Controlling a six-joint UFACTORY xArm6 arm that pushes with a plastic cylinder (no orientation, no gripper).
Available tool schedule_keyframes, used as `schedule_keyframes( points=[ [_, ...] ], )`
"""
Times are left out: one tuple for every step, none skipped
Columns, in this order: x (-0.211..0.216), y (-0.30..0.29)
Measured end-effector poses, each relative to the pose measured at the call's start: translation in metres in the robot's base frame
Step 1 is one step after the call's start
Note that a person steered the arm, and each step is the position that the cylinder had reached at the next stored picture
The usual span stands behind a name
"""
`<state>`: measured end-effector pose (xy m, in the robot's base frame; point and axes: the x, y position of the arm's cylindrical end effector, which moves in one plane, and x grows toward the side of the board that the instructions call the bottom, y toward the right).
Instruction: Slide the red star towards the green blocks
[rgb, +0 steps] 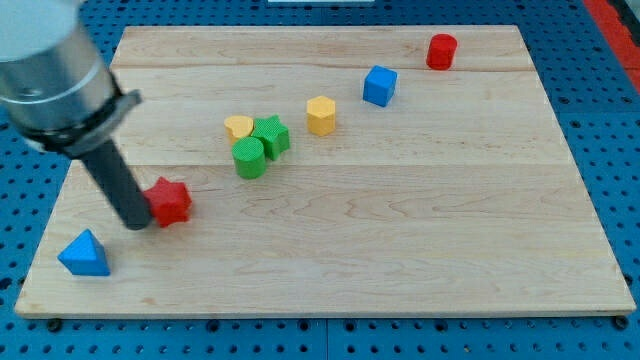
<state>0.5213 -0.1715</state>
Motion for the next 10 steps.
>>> schedule_keyframes(
  points=[
    [-0.006, 0.044],
    [-0.012, 0.050],
    [-0.004, -0.026],
    [-0.020, -0.037],
    [-0.036, -0.014],
    [-0.035, 0.026],
    [-0.023, 0.056],
    [-0.021, 0.097],
    [-0.031, 0.129],
    [-0.043, 0.147]
  ],
)
